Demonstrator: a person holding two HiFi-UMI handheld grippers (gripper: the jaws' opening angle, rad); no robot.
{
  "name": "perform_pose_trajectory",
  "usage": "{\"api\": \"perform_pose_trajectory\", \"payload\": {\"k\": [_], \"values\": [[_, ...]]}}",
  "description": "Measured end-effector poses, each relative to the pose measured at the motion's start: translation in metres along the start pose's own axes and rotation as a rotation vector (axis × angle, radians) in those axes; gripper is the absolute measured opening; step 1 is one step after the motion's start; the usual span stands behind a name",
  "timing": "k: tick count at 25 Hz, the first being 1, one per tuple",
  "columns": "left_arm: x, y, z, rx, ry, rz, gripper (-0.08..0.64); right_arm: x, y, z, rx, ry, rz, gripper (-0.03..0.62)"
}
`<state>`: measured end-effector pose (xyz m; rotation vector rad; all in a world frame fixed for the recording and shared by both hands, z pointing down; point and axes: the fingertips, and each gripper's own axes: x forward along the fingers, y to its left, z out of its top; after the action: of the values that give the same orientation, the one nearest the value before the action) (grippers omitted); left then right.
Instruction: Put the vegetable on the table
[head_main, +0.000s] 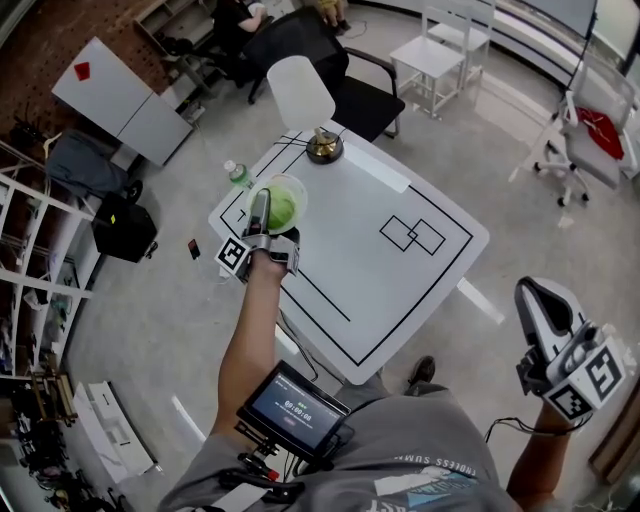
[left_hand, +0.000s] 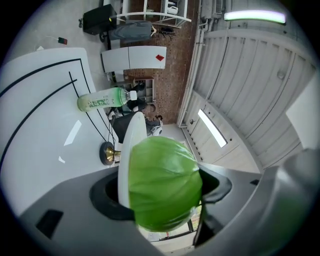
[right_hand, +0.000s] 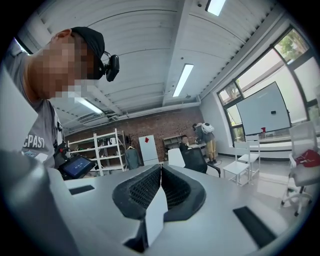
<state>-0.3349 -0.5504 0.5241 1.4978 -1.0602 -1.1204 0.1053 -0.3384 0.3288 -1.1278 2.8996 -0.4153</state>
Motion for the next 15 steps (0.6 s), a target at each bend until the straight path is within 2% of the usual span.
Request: {"api": "perform_pose_trajectory", "payload": {"k": [11, 15], "values": [[-0.019, 0.058, 0.062, -0.023, -0.114, 0.091, 0.351, 0.045, 0.008, -0.011, 0.022, 0.056, 0.033, 0.008], [-0.029, 0.091, 0.084, -0.008, -0.133, 0.146, 0.351, 0.054, 0.009, -0.014, 0.029, 0.077, 0.027, 0.008]]}}
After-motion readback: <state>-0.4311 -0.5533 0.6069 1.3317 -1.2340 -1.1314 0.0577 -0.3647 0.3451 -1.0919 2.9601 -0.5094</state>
